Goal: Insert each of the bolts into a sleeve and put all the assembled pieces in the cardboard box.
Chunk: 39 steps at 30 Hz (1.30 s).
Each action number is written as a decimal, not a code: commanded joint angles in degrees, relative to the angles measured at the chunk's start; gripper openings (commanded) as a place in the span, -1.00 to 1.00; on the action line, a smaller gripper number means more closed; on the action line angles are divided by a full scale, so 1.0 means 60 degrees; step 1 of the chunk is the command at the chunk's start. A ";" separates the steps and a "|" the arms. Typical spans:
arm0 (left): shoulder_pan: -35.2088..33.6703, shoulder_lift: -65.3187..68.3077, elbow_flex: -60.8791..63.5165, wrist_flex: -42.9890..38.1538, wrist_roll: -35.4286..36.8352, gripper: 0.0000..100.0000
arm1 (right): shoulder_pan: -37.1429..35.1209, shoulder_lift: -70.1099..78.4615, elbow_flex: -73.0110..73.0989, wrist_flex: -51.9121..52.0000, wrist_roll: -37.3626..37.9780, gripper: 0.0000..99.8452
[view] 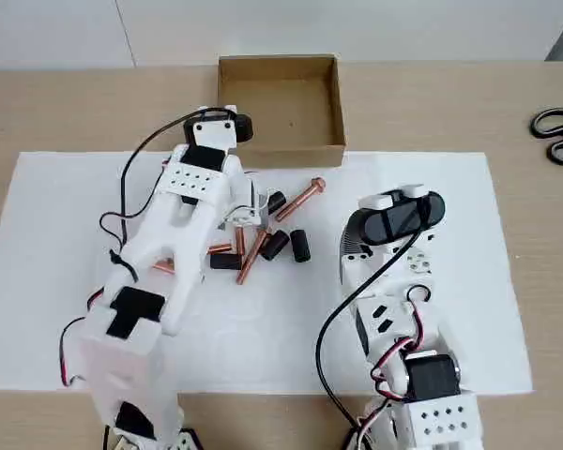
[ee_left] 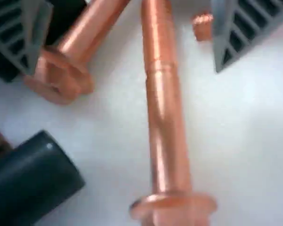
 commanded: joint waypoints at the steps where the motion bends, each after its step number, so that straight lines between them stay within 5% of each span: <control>1: -0.0029 0.0205 -0.0711 0.0029 -0.0147 -0.54 | 0.0095 -0.0198 0.0029 -0.0227 0.0088 -0.99; 23: -0.0967 0.0718 -0.1429 -0.0484 -0.0190 -0.54 | 0.0110 -0.0256 0.0308 -0.0227 0.0103 -0.99; 39: -0.0542 0.2154 -0.1458 -0.0791 -0.0059 -0.57 | 0.0110 -0.0256 0.0322 -0.0227 0.0103 -0.99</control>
